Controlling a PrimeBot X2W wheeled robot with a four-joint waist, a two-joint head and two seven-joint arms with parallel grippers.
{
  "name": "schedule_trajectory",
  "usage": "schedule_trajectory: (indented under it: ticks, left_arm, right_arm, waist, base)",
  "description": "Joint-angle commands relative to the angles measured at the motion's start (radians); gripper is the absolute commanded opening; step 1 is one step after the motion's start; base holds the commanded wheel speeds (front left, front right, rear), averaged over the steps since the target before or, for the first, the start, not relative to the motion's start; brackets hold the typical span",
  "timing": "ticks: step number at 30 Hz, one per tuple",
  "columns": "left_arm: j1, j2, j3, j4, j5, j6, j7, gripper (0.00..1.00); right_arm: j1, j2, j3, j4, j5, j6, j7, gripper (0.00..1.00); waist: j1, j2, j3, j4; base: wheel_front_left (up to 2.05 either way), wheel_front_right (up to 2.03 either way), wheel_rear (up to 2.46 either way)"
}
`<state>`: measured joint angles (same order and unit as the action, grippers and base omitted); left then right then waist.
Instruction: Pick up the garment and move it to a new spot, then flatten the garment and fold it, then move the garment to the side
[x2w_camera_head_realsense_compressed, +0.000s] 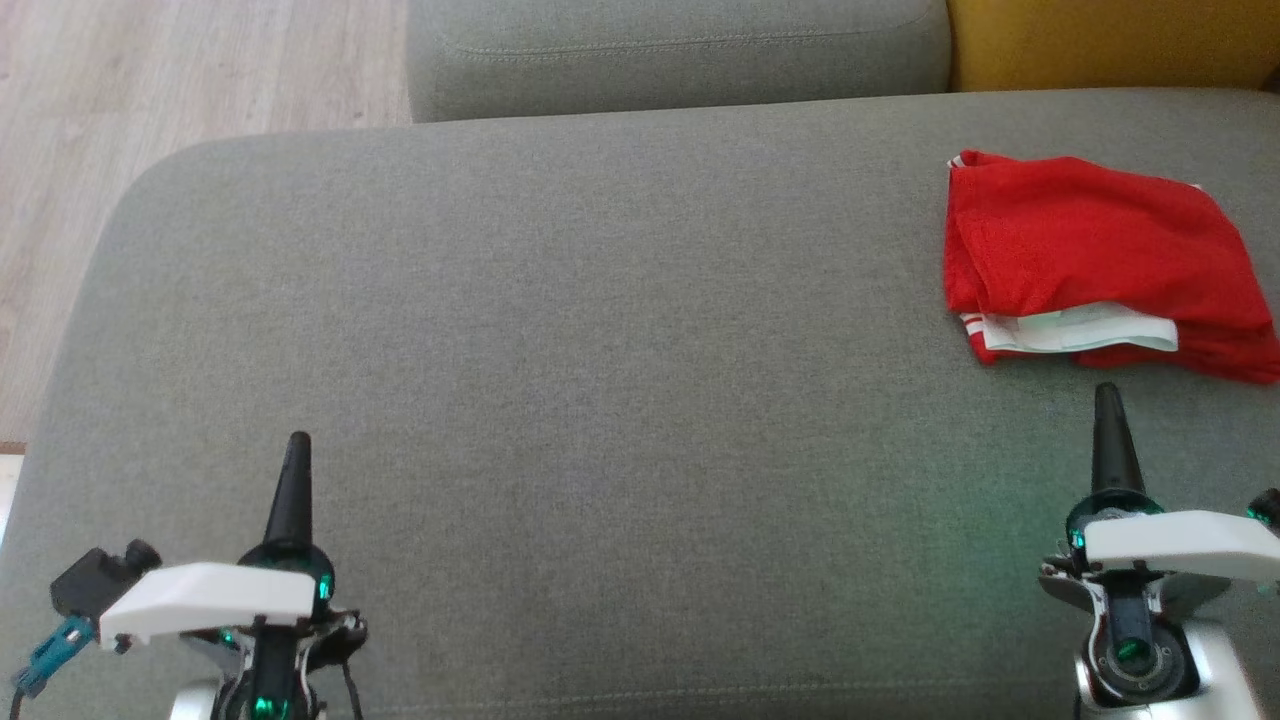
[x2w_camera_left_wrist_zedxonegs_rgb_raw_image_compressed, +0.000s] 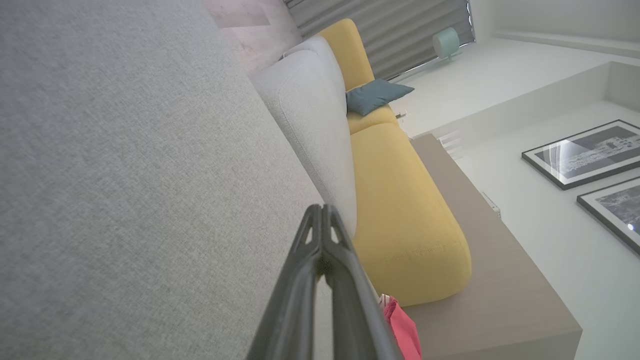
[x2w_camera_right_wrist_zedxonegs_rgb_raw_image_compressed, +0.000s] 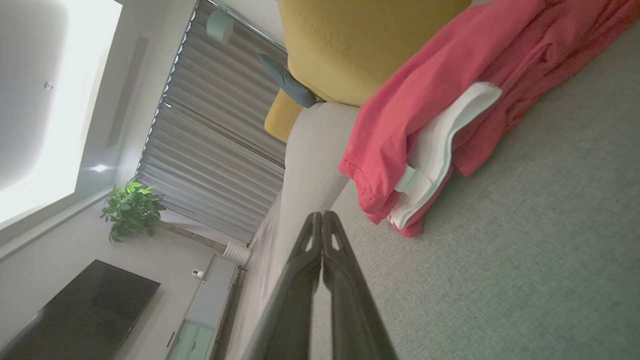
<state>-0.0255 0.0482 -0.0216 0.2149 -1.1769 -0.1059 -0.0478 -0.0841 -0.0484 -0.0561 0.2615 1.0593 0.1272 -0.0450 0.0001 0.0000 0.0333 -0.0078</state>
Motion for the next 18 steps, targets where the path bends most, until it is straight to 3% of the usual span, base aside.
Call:
schedule_trajectory:
  ticks: [1, 18]
  left_arm:
    - [-0.055, 0.017, 0.027, -0.029, -0.023, -0.006, 0.008, 0.0]
    - [-0.065, 0.019, 0.058, -0.007, -0.188, -0.013, 0.058, 0.0]
  right_arm:
    - [-0.027, -0.02, 0.008, -0.03, 0.03, 0.002, 0.008, 0.0]
    - [-0.025, -0.02, -0.007, -0.026, 0.236, 0.003, 0.058, 0.0]
  waist:
    - [0.0, 0.0, -0.001, 0.0]
    - [0.0, 0.0, -0.012, 0.003]
  base:
    - [0.0, 0.0, 0.0]
    - [0.0, 0.0, 0.0]
